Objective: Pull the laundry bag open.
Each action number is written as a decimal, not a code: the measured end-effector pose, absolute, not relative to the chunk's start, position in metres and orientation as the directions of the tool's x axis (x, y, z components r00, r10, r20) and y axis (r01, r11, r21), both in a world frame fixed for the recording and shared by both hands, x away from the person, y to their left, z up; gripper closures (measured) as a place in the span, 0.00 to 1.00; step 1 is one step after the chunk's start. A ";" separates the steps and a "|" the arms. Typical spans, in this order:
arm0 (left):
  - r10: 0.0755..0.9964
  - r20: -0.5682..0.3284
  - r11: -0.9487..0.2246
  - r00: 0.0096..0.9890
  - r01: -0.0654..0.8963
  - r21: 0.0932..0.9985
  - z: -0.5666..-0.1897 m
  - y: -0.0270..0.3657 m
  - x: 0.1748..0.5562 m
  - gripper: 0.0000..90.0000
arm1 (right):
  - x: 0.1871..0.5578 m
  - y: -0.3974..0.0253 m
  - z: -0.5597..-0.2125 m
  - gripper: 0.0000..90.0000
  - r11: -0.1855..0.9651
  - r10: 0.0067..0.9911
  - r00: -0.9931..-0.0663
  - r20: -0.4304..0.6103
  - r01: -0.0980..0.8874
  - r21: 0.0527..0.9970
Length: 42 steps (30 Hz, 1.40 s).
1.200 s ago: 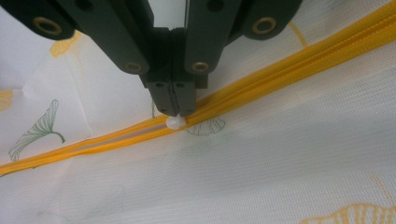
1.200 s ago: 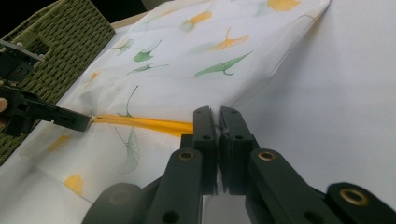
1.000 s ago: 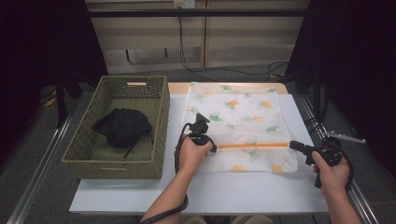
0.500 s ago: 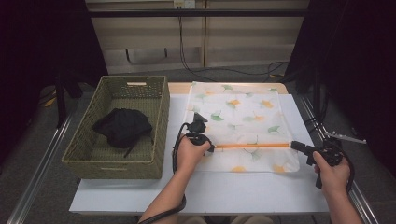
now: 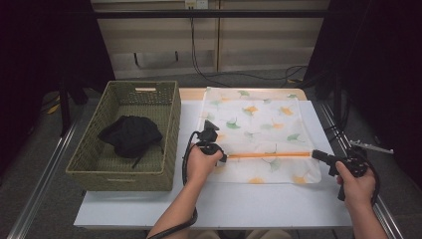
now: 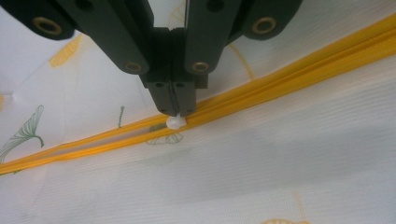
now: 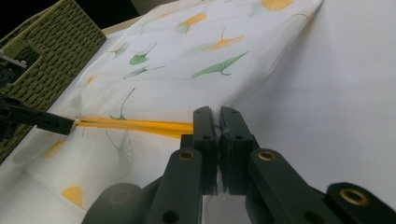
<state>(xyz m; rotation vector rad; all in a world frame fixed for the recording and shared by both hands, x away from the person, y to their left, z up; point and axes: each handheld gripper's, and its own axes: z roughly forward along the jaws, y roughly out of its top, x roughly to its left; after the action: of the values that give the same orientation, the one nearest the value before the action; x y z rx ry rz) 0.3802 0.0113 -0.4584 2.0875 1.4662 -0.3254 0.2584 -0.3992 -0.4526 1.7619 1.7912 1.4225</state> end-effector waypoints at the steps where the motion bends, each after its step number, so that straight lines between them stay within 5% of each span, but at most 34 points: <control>1: 0.781 -0.499 -0.247 0.376 0.919 0.306 -0.458 0.012 0.381 1.00 | 0.258 -0.399 -0.453 0.96 -0.214 0.868 -0.233 0.439 0.622 0.753; 42: 0.831 -0.432 -0.234 0.351 0.924 0.302 -0.430 0.049 0.390 1.00 | 0.259 -0.403 -0.454 0.96 -0.228 0.871 -0.216 0.441 0.617 0.753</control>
<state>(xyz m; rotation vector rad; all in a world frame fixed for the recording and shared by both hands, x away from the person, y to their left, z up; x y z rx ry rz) 0.3897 0.0491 -0.4296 2.1152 1.5247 -0.2448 0.2590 -0.4027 -0.4541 1.7790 1.7654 1.4206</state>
